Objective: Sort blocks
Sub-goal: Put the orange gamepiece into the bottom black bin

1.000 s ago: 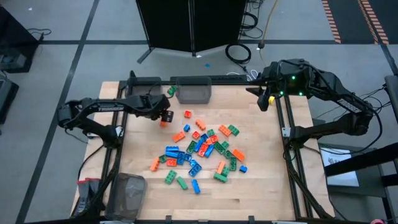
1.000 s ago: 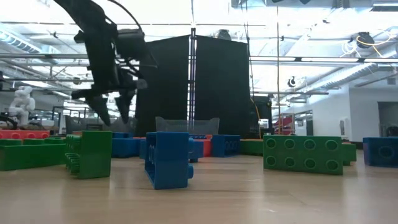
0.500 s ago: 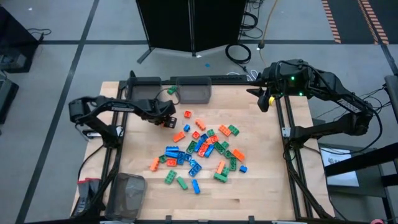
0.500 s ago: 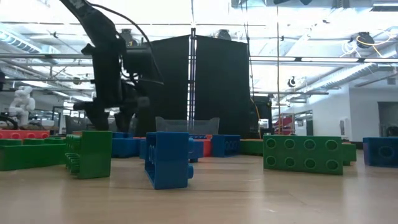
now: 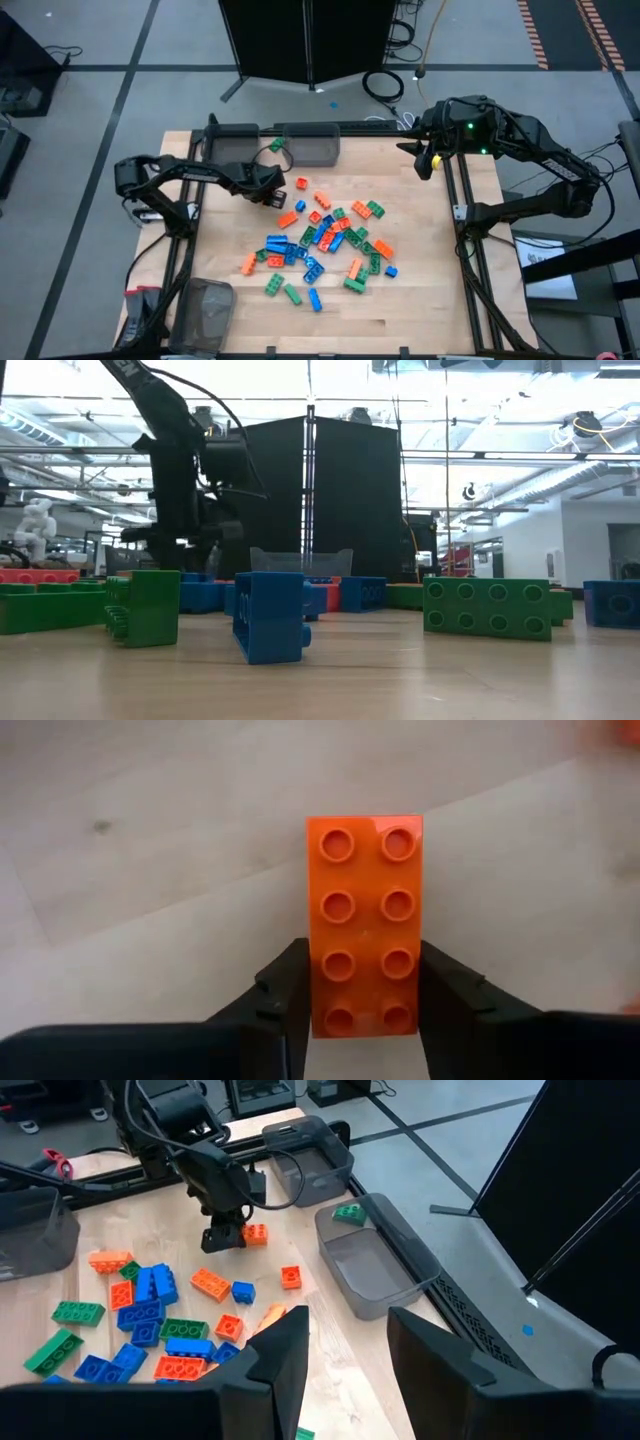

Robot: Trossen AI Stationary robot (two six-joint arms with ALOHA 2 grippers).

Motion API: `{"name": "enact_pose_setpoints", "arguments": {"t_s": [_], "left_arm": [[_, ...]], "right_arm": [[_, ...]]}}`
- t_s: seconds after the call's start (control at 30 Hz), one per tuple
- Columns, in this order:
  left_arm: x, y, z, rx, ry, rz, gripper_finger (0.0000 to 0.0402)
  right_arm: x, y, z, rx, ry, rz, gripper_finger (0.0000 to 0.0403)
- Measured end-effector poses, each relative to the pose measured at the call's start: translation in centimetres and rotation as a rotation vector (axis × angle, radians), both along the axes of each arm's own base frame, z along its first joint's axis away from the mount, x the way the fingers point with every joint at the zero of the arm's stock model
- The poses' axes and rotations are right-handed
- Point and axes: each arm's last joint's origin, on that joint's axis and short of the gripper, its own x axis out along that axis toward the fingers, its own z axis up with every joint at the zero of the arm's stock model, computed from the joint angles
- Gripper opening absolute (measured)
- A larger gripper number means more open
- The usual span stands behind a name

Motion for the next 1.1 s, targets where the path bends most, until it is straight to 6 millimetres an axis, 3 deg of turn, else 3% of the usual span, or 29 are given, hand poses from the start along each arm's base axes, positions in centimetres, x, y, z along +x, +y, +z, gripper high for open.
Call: {"name": "enact_pose_setpoints", "arguments": {"t_s": [0.27,0.7,0.83,1.1], "left_arm": [[-0.8,-2.9,4.5,-0.097,-0.200,-0.103,0.0122],[-5.4,-13.2,13.9,-0.319,-0.409,-0.446,0.0122],[-6.5,-16.3,14.4,-0.375,-0.337,-0.515,0.0122],[-9.2,-21.8,12.8,-0.484,-0.105,-0.550,0.0122]], "right_arm": [[0.0,0.0,0.0,-0.003,0.001,0.001,0.0135],[0.0,0.0,0.0,-0.008,0.003,0.004,0.0135],[0.0,0.0,0.0,-0.004,0.001,0.001,0.0134],[0.0,0.0,0.0,0.029,-0.014,-0.020,0.0135]]}}
